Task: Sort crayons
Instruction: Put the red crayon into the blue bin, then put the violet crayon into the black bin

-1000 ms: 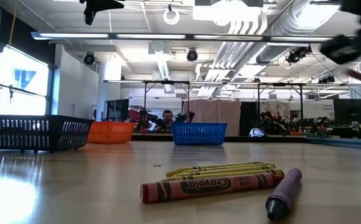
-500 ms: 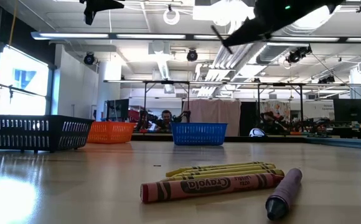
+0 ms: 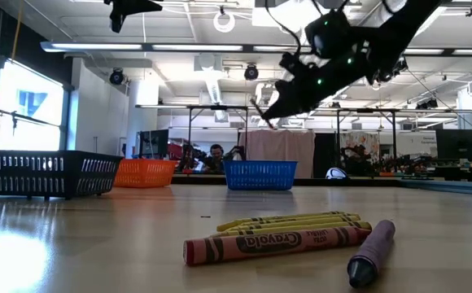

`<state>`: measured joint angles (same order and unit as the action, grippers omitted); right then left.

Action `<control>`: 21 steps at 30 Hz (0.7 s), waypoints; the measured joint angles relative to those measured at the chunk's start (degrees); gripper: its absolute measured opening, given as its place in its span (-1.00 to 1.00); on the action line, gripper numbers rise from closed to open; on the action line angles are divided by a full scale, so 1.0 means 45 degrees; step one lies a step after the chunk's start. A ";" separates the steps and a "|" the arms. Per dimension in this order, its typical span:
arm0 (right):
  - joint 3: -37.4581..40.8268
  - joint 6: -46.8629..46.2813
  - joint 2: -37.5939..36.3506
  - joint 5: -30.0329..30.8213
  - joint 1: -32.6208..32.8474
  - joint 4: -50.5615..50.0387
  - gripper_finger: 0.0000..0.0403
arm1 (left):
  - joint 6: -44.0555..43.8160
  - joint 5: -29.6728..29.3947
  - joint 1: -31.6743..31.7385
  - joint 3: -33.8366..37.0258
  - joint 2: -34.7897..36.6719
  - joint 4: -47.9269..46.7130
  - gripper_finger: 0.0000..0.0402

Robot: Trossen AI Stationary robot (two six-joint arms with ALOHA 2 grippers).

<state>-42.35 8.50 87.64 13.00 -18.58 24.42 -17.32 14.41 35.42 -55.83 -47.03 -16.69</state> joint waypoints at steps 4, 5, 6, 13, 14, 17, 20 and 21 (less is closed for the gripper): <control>0.0000 -0.0795 0.0826 -0.0915 -0.0221 0.0592 -0.96 | -0.0002 0.0019 0.0000 0.0000 0.0000 -0.0039 -0.60; 0.0000 -0.0824 0.0919 -0.0945 -0.0216 0.0741 -0.96 | -0.0005 0.0039 0.0000 0.0000 0.0000 -0.0036 -0.60; 0.0000 -0.0819 0.0955 -0.0985 -0.0216 0.0781 -0.96 | -0.0005 0.0064 0.0000 0.0000 0.0001 -0.0035 -0.60; 0.0000 -0.2007 0.0942 -0.1126 -0.0408 0.0689 -0.80 | -0.0005 0.0073 0.0000 0.0000 0.0002 -0.0044 -0.60; 0.0000 -0.2093 0.0942 -0.1138 -0.0465 0.0649 -0.74 | -0.0005 0.0073 0.0000 0.0000 0.0000 -0.0044 -0.60; 0.0000 -0.2166 0.0942 -0.1143 -0.0545 0.0522 -0.58 | -0.0010 0.0073 0.0000 0.0000 0.0000 -0.0044 -0.60; 0.0000 -0.2169 0.0937 -0.1171 -0.0542 0.0555 -0.46 | -0.0014 0.0077 0.0000 0.0000 0.0000 -0.0044 -0.60; 0.0000 -0.2174 0.0934 -0.1183 -0.0542 0.0560 -0.43 | -0.0015 0.0078 0.0000 0.0000 0.0001 -0.0049 -0.60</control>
<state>-42.35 -1.28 91.84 7.68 -21.02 26.94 -17.39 14.76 35.42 -55.83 -47.02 -16.91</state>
